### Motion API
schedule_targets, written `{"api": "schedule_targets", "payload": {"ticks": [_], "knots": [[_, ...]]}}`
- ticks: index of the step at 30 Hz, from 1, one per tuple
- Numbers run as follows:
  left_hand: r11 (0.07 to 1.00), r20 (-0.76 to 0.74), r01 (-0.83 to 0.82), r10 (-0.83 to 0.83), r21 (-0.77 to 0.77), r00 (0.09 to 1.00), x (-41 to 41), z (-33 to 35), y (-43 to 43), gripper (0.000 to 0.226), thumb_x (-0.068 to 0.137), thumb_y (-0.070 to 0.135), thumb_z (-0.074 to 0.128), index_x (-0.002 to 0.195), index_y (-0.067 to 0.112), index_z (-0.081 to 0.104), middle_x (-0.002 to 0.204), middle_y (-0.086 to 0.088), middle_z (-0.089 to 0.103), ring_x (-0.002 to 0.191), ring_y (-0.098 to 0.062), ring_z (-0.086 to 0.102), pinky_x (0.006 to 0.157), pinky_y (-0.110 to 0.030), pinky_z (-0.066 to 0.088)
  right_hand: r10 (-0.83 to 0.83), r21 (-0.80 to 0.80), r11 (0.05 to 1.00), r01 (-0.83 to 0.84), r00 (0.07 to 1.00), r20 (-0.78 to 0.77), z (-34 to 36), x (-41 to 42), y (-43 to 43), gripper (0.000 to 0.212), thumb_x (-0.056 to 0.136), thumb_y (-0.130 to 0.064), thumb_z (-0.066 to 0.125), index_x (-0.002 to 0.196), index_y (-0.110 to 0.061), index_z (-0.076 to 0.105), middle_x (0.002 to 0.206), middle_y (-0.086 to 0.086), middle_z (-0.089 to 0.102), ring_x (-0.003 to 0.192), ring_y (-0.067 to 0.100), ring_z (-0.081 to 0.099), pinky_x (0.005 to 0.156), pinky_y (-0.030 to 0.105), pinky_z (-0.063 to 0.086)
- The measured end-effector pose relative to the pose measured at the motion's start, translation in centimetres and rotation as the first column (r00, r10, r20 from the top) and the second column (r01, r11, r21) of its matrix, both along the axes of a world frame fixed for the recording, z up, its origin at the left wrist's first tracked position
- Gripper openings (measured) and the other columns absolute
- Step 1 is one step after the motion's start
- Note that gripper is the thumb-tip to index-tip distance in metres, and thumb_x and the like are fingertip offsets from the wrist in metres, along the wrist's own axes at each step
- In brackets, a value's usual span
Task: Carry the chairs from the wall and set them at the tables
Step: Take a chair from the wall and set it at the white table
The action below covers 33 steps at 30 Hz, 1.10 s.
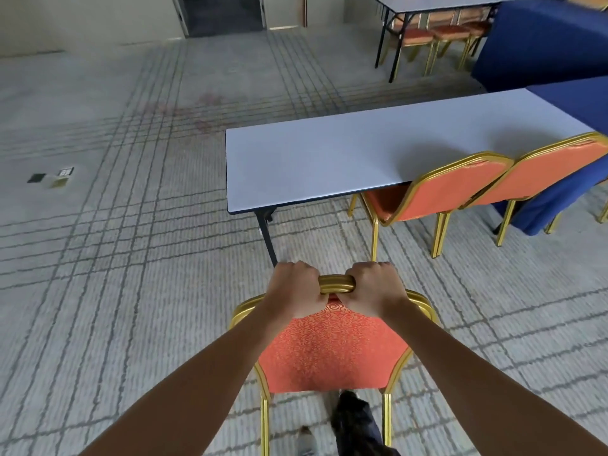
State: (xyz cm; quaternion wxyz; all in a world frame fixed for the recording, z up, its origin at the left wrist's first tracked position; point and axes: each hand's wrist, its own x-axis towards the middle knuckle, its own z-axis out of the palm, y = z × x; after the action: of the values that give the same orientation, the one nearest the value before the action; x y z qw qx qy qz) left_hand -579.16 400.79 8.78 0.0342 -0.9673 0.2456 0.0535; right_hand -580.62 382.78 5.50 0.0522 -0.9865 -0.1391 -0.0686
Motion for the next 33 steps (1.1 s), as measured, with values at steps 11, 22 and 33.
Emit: {"api": "schedule_targets", "payload": {"ticks": [11,22,33], "knots": [[0.992,-0.066,-0.122,0.124,0.039,0.990,19.3,0.8,-6.0,0.022,0.081,0.042,0.053,0.073,0.022,0.061,0.069,0.003,0.060,0.067,-0.020,0.059,0.078,-0.034,0.052,0.065,0.047,0.997,-0.061,0.994,-0.086,1.1,19.5,-5.8,0.043,0.088,-0.055,0.041,0.060,-0.024,0.046,0.060,-0.007,0.051,0.055,0.015,0.053,0.057,0.026,0.030],[0.985,-0.052,-0.173,0.173,-0.005,0.984,35.6,-0.7,-7.8,0.026,0.084,0.044,0.052,0.079,0.021,0.063,0.074,0.002,0.061,0.071,-0.022,0.057,0.067,-0.030,0.036,0.111,-0.026,0.993,-0.117,0.979,-0.174,1.2,37.8,-7.8,0.036,0.088,-0.055,0.046,0.071,-0.026,0.060,0.065,-0.009,0.055,0.063,0.013,0.055,0.066,0.027,0.041],[0.987,0.074,-0.138,0.144,-0.084,0.987,43.5,-3.8,-10.0,0.024,0.084,0.043,0.054,0.085,0.022,0.066,0.084,0.006,0.062,0.081,-0.017,0.059,0.065,-0.027,0.036,0.122,-0.019,0.992,-0.124,0.988,-0.095,-2.1,46.1,-10.4,0.034,0.083,-0.054,0.049,0.069,-0.025,0.062,0.071,-0.008,0.059,0.064,0.013,0.059,0.058,0.024,0.039]]}}
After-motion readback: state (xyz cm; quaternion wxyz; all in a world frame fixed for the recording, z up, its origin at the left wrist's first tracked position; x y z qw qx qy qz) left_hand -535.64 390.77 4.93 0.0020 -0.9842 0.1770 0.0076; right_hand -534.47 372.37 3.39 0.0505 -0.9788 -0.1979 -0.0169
